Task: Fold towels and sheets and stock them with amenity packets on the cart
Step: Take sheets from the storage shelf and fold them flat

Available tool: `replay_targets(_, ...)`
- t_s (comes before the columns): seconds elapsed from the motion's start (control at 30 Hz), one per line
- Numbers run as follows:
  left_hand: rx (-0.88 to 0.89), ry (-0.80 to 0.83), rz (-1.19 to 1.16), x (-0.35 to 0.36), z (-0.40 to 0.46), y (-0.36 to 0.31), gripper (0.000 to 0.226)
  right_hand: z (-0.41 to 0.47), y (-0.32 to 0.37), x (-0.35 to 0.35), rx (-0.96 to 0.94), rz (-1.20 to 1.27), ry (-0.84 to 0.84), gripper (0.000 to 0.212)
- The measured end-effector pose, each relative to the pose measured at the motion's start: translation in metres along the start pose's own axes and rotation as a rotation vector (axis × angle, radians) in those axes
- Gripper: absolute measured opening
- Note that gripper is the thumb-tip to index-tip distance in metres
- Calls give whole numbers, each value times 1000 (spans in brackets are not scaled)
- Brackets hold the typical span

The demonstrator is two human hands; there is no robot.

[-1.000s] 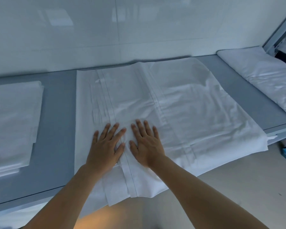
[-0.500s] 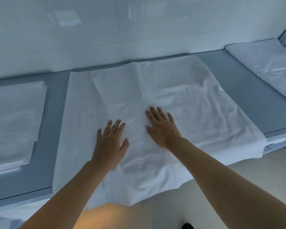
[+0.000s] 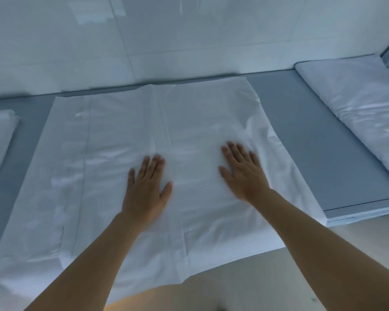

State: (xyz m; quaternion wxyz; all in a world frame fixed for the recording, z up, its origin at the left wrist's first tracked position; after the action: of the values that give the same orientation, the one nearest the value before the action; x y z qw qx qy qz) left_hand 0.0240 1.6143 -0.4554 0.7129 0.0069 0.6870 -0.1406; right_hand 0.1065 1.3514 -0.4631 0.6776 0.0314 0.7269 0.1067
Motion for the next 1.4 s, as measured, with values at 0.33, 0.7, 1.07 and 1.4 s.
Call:
replay_targets(0.33, -45, 55, 42, 2, 4, -5, 72, 16, -45, -7, 98, -16, -5, 70)
replay_targets(0.7, 79, 73, 24, 30, 44, -158, 64, -6, -40, -15, 85, -14, -17, 73)
replay_targets(1.07, 49, 19, 35, 37, 38, -166, 67, 141, -110, -28, -63, 16, 58, 78)
replay_targets(1.4, -191, 88, -88, 46, 64, -277, 69, 131, -118, -32, -58, 80, 17, 71)
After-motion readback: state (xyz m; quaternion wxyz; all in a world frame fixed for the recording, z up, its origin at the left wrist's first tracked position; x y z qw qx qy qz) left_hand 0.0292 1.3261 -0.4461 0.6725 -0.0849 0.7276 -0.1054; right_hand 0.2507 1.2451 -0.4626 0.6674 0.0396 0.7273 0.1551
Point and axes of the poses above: each hand's wrist, its own z-axis towards the middle knuckle, its own x-axis out of the palm, y = z × x, the point moved 10 cm from there along z, towards the middle knuckle, and after that the axes turned 12 degrees about x, right-handed, at the moved point
